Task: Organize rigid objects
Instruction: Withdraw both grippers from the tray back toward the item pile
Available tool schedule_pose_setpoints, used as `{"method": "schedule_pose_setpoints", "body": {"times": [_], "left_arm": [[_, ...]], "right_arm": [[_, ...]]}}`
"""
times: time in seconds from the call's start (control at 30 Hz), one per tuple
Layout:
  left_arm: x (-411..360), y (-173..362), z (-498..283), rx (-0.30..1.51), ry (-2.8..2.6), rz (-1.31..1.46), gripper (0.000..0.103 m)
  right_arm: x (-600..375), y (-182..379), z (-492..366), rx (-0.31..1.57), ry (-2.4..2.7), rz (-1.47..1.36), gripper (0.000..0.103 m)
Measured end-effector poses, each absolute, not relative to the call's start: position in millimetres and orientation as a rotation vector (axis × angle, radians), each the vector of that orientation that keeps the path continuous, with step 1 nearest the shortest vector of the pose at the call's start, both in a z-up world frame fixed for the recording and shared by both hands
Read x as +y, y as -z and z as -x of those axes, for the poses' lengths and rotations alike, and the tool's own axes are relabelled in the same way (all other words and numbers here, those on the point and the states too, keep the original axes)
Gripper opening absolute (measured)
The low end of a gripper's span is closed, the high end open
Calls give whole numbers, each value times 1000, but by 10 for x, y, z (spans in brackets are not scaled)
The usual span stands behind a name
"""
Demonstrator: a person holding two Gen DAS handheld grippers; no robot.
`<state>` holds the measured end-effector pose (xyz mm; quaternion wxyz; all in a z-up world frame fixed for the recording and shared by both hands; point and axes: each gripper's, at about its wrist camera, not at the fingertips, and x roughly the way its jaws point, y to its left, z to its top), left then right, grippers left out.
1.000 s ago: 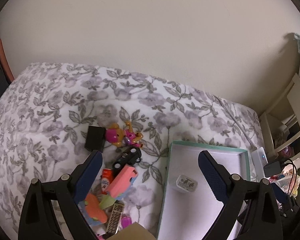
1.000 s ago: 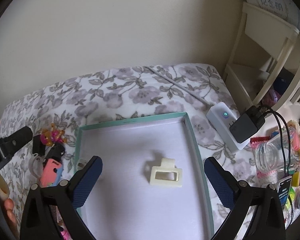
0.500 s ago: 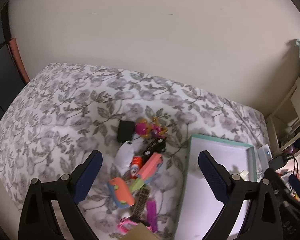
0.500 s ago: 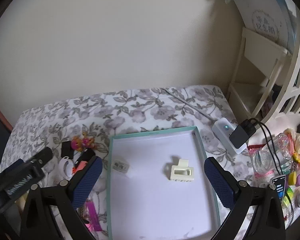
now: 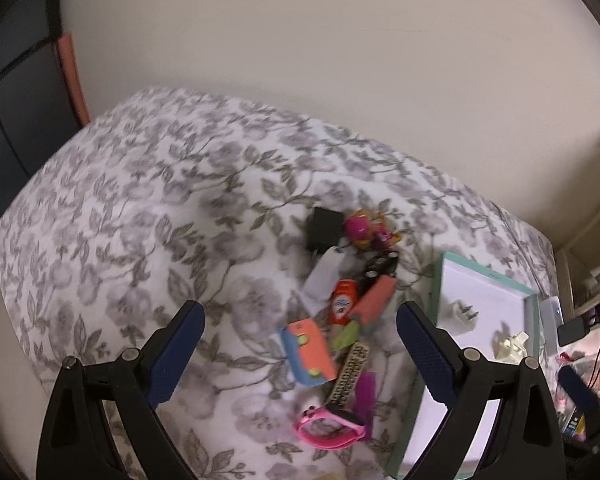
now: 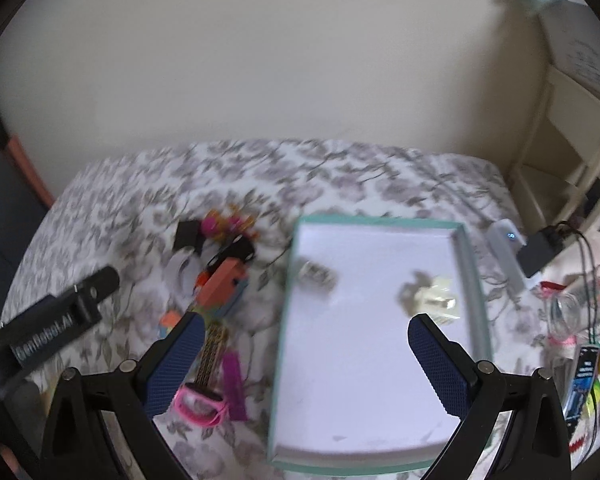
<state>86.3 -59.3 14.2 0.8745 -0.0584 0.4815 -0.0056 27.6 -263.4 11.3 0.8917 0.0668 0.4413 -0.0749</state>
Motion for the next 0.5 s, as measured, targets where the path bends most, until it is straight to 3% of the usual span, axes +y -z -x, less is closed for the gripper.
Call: {"method": "schedule_pose_setpoints", "body": {"times": [0.5], "left_arm": [[-141, 735, -1009, 1354, -110, 88, 97]], "right_arm": [[-2092, 636, -519, 1145, -14, -168, 102]]}}
